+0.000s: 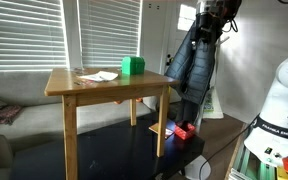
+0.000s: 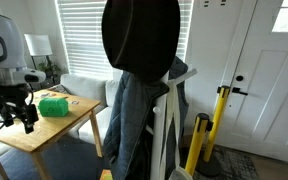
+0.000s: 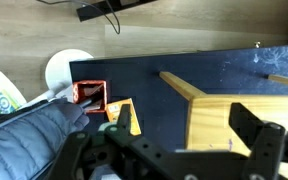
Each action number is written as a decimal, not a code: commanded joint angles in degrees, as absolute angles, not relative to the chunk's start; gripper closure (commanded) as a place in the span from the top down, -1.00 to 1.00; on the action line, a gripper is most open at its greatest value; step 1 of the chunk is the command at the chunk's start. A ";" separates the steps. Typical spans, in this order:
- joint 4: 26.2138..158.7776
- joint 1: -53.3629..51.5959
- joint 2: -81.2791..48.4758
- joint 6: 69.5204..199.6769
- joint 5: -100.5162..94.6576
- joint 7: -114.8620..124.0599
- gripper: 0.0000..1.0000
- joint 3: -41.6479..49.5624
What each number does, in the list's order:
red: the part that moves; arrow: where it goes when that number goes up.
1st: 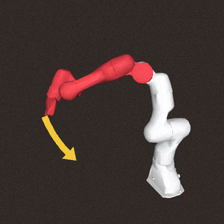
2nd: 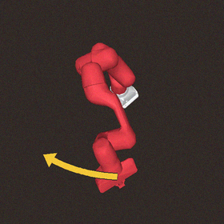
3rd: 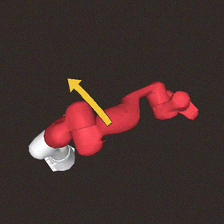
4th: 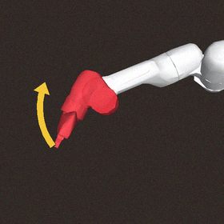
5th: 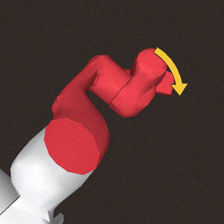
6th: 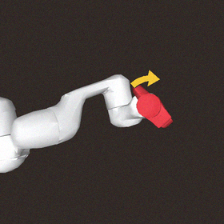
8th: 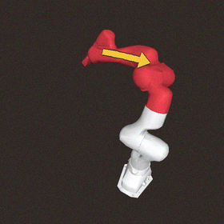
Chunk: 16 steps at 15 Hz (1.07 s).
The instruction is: Open the green container
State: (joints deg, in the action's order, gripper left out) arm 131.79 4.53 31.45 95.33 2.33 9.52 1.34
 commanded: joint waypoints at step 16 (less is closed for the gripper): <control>117.33 1.91 18.74 101.84 12.87 54.84 1.00 -9.26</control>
